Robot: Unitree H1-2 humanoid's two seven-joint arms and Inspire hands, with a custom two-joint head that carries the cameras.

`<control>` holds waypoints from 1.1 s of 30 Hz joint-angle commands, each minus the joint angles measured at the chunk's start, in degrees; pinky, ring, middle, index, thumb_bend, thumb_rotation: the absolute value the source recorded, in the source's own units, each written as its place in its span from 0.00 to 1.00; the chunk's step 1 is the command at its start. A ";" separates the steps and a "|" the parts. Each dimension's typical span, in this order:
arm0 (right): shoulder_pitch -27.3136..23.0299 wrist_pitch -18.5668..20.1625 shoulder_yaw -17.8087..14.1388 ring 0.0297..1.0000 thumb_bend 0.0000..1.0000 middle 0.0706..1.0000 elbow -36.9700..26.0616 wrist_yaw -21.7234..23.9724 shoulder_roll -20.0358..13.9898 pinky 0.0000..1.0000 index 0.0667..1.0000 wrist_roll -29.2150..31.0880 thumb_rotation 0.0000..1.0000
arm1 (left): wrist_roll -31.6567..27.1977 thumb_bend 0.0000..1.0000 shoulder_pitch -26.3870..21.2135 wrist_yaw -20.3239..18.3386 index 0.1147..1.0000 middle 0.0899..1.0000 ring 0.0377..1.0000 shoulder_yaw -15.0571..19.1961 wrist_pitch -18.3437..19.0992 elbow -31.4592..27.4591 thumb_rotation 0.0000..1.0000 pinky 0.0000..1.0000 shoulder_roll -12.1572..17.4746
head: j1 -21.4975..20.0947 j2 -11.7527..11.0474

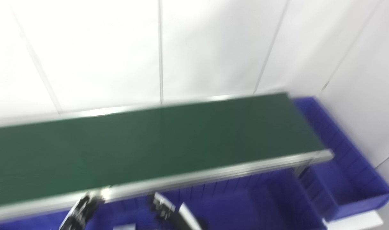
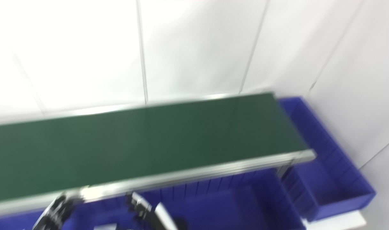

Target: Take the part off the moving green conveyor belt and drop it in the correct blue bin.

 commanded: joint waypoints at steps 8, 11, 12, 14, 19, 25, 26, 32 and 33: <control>-0.28 -3.04 0.87 0.84 0.62 0.88 -0.94 -1.04 1.48 0.74 0.94 -0.37 0.73 | 0.61 0.73 -0.89 -0.16 0.93 0.90 0.93 -0.13 -0.30 -1.51 0.67 1.00 0.16 | 2.32 1.37; 0.03 -2.78 0.79 0.84 0.63 0.88 -1.65 -0.49 1.20 0.74 0.94 0.24 0.74 | 0.96 0.71 -0.63 0.28 0.92 0.89 0.92 -0.19 -0.09 -1.80 0.67 0.98 -0.15 | 4.41 2.33; 0.17 -2.56 0.75 0.84 0.63 0.88 -1.99 -0.26 1.10 0.74 0.94 0.51 0.73 | 1.09 0.71 -0.55 0.35 0.92 0.89 0.92 -0.26 -0.01 -1.97 0.67 0.98 -0.26 | 4.92 2.51; 0.57 -2.25 0.66 0.84 0.62 0.88 -2.89 0.13 0.76 0.75 0.94 1.02 0.72 | 1.51 0.70 -0.34 0.41 0.92 0.89 0.91 -0.50 -0.05 -2.52 0.68 0.97 -0.53 | 6.79 3.32; 2.29 -1.20 0.25 0.82 0.60 0.88 -6.92 1.82 -0.89 0.72 0.94 2.97 0.70 | 2.58 0.79 0.44 1.06 0.87 0.84 0.85 -1.14 0.09 -3.91 0.66 0.89 -1.61 | 16.83 7.46; 4.77 3.20 -1.06 0.84 0.59 0.89 -15.18 5.35 -3.68 0.76 0.94 6.11 0.72 | 3.57 0.96 0.83 1.87 0.81 0.78 0.78 -2.24 0.27 -6.82 0.60 0.79 -3.00 | 27.64 12.45; 5.08 4.03 -1.28 0.84 0.59 0.89 -16.34 5.69 -3.96 0.75 0.94 6.40 0.71 | 4.09 0.98 0.96 2.28 0.80 0.78 0.78 -2.50 0.81 -7.86 0.59 0.79 -3.21 | 27.64 12.45; 5.92 6.83 -2.66 0.84 0.54 0.89 -21.59 7.91 -5.91 0.77 0.92 9.91 0.63 | 9.53 1.00 1.92 5.99 0.79 0.78 0.76 -4.06 4.30 -14.12 0.61 0.75 -5.29 | 33.60 15.96; 5.90 7.03 -2.81 0.84 0.54 0.88 -21.89 8.04 -6.02 0.76 0.92 9.99 0.63 | 9.83 1.00 1.95 6.26 0.79 0.78 0.76 -4.18 4.59 -14.49 0.61 0.75 -5.42 | 33.60 15.96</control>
